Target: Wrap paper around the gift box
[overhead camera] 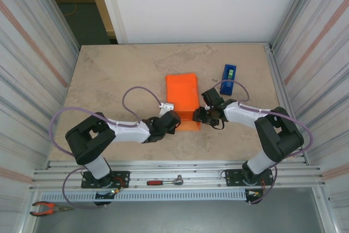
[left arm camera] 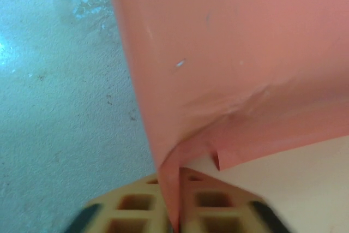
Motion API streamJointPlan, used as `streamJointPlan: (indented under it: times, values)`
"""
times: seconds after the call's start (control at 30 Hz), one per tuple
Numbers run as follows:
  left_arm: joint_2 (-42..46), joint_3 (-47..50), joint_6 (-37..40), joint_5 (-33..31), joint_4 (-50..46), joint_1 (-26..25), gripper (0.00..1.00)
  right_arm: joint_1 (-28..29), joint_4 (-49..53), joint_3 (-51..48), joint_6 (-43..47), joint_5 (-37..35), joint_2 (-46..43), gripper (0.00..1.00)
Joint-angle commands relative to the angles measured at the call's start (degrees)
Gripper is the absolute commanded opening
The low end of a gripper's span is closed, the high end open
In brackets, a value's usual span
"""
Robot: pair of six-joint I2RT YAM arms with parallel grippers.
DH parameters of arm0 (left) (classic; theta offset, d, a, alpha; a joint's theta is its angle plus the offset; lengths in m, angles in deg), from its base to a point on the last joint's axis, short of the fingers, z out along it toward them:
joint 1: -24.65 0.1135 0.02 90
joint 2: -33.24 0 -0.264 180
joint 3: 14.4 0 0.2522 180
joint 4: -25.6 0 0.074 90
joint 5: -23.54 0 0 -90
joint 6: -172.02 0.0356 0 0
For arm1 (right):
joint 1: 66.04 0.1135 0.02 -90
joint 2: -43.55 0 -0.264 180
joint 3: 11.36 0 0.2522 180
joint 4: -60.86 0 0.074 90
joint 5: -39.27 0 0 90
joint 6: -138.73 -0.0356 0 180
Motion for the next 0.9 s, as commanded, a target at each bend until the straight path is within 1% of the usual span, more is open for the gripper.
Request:
streamJointPlan:
  times: [0.0,0.03,0.07,0.17,0.2,0.23,0.27,0.33,0.43,0.47,0.5,0.53,0.63,0.7,0.77,0.87]
  values:
    - [-0.43,-0.71,-0.5,-2.5,-2.4,-0.71,0.21,0.42,-0.54,-0.12,0.69,-0.34,0.97,0.54]
    - [-0.33,-0.81,-0.62,-2.6,-2.66,-0.73,0.07,0.42,-0.46,-0.17,0.66,-0.34,0.97,0.54]
    - [-0.26,-0.82,-0.57,-2.53,-2.71,-0.75,0.0,0.42,-0.44,-0.21,0.67,-0.38,0.88,0.54]
    - [0.09,-0.72,-0.5,-2.59,-2.8,-0.82,0.0,0.42,-0.43,-0.27,0.66,-0.35,0.76,0.54]
    - [0.31,-0.76,-0.57,-2.85,-3.04,-0.9,0.07,0.38,-0.29,-0.26,0.66,-0.42,0.71,0.54]
    - [0.57,-0.72,-0.79,-3.05,-3.27,-1.07,0.19,0.42,-0.26,-0.37,0.73,-0.5,0.51,0.54]
    - [0.79,-0.71,-0.79,-3.0,-3.41,-1.17,0.21,0.42,-0.3,-0.35,0.67,-0.56,0.39,0.54]
    - [1.06,-0.31,-0.59,-2.63,-3.04,-1.26,0.0,0.42,-0.15,-0.35,0.74,-0.55,0.35,0.54]
    - [1.25,0.26,-0.59,-2.17,-2.29,-1.34,0.0,0.42,-0.09,-0.35,0.75,-0.59,0.23,0.54]
    - [1.32,0.13,-0.83,-2.17,-2.57,-1.39,0.07,0.37,-0.14,-0.43,0.74,-0.59,0.13,0.54]
    - [1.4,0.08,-1.09,-1.89,-2.99,-1.3,0.21,0.5,-0.09,-0.55,0.66,-0.61,0.17,0.54]
    - [1.49,0.08,-1.16,-1.51,-3.06,-1.41,0.25,0.5,-0.18,-0.55,0.66,-0.61,0.13,0.54]
    - [1.67,0.73,-2.25,-1.09,-2.59,-1.69,0.28,0.59,-0.01,-0.35,0.74,-0.53,0.4,0.54]
    - [1.21,0.88,-3.51,-0.77,-2.14,-1.7,0.35,0.66,-0.08,-0.39,0.74,-0.58,0.35,0.54]
    - [0.19,0.49,-4.31,-0.82,-2.02,-1.69,0.35,0.75,-0.21,-0.43,0.66,-0.56,0.33,0.54]
    - [-2.21,-1.09,-6.17,-3.25,-4.62,-2.09,0.34,0.86,-0.08,-0.3,0.74,-0.51,0.52,0.54]
